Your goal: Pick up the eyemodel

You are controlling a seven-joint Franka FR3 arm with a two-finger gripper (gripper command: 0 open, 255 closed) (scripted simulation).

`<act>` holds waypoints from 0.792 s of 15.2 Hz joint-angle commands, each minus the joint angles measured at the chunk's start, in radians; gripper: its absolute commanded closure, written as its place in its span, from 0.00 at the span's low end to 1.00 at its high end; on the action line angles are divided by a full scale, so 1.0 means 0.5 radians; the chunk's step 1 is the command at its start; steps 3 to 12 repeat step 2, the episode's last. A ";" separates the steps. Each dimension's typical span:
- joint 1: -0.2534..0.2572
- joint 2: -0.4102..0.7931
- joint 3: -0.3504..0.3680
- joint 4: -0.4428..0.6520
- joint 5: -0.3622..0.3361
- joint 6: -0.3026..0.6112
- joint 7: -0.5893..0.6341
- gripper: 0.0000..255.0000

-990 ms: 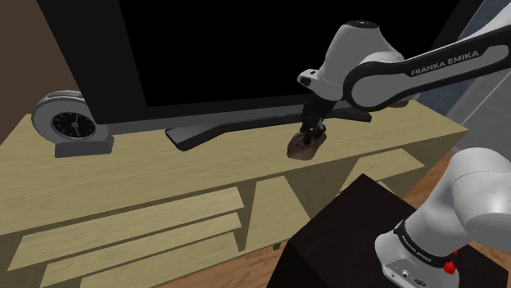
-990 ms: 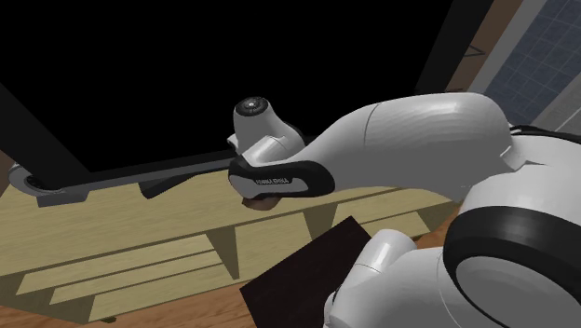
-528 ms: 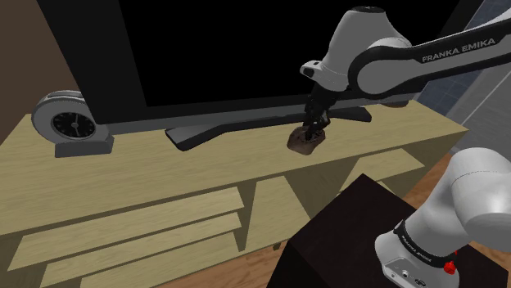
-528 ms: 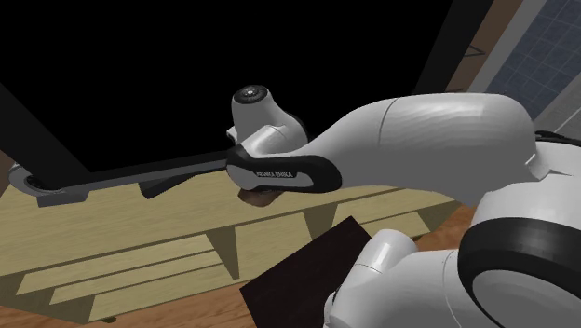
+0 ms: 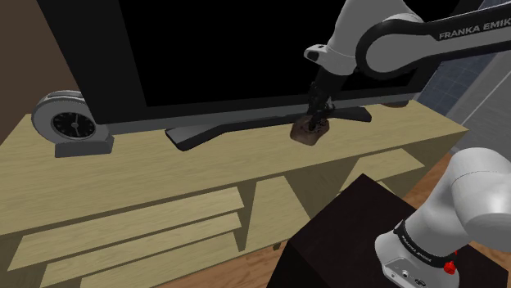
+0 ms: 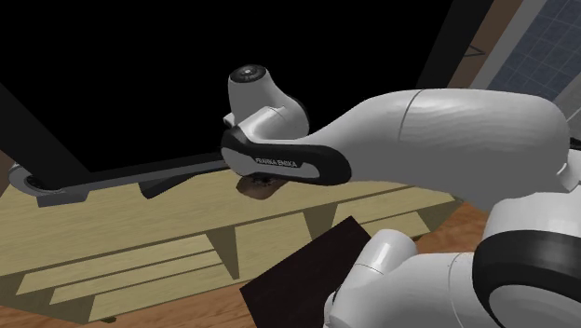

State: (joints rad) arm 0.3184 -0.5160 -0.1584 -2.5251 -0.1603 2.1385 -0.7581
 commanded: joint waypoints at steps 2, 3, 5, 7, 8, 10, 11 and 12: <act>0.002 -0.008 0.004 0.026 0.004 -0.034 0.000 1.00; 0.002 -0.008 0.004 0.026 0.004 -0.034 0.000 1.00; 0.002 -0.008 0.004 0.026 0.004 -0.034 0.000 1.00; 0.002 -0.008 0.004 0.026 0.004 -0.034 0.000 1.00; 0.002 -0.008 0.004 0.026 0.004 -0.034 0.000 1.00; 0.002 -0.008 0.004 0.026 0.004 -0.034 0.000 1.00; 0.002 -0.008 0.004 0.026 0.004 -0.034 0.000 1.00; 0.002 -0.008 0.004 0.026 0.004 -0.034 0.000 1.00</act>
